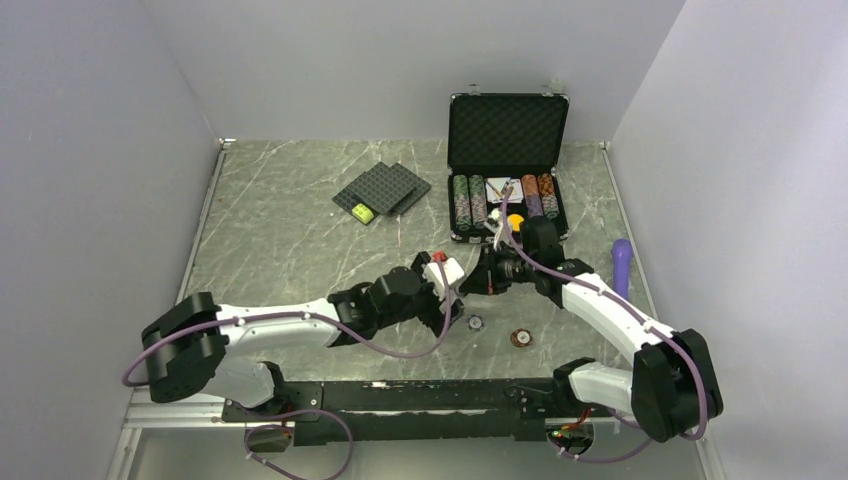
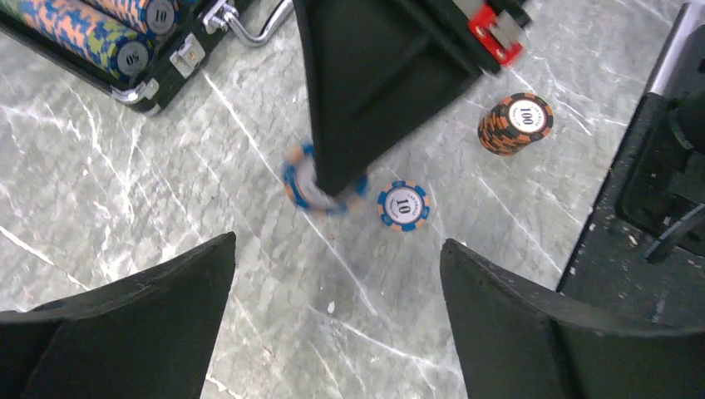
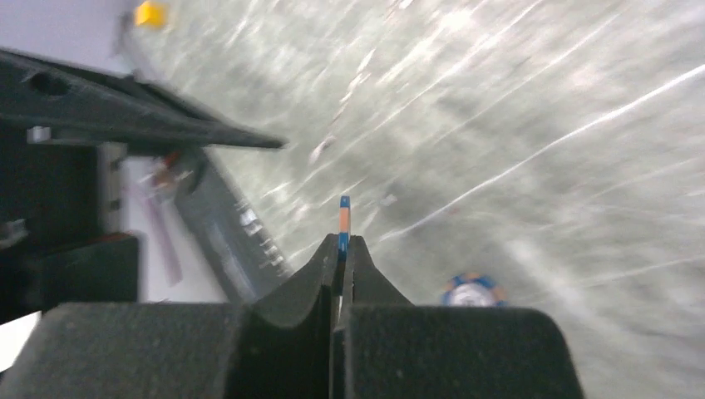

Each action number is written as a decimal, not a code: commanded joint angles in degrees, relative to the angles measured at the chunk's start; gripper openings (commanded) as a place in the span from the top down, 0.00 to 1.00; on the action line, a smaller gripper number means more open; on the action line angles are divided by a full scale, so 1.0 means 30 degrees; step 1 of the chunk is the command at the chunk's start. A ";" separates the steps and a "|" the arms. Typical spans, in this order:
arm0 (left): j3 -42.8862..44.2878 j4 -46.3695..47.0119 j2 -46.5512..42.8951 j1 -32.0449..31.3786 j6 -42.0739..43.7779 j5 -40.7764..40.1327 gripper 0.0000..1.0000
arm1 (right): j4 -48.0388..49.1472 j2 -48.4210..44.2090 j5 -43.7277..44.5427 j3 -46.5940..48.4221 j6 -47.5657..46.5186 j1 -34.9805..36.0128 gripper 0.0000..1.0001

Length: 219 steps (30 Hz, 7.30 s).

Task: Pack up texas hold em set
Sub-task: Pick up the poker chip from the center of the board, then place the poker chip in the chip case, then move the poker chip to the center of the board, then pick up the poker chip from the center of the board.

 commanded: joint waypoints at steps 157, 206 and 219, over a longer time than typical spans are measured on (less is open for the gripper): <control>0.1394 -0.8236 -0.2570 0.5356 -0.3393 0.3579 0.10 | 0.3196 -0.0753 1.6516 -0.2108 0.5384 0.7355 0.24; 0.7287 -0.8952 0.9562 0.1886 -0.1284 0.0447 0.55 | 0.4440 -0.4785 1.1513 -0.6930 0.6794 0.1557 0.33; 0.5128 -0.6364 0.8214 0.2085 -0.2336 0.1190 0.63 | 0.6412 -0.2736 0.9588 -0.7188 0.7790 0.1565 0.34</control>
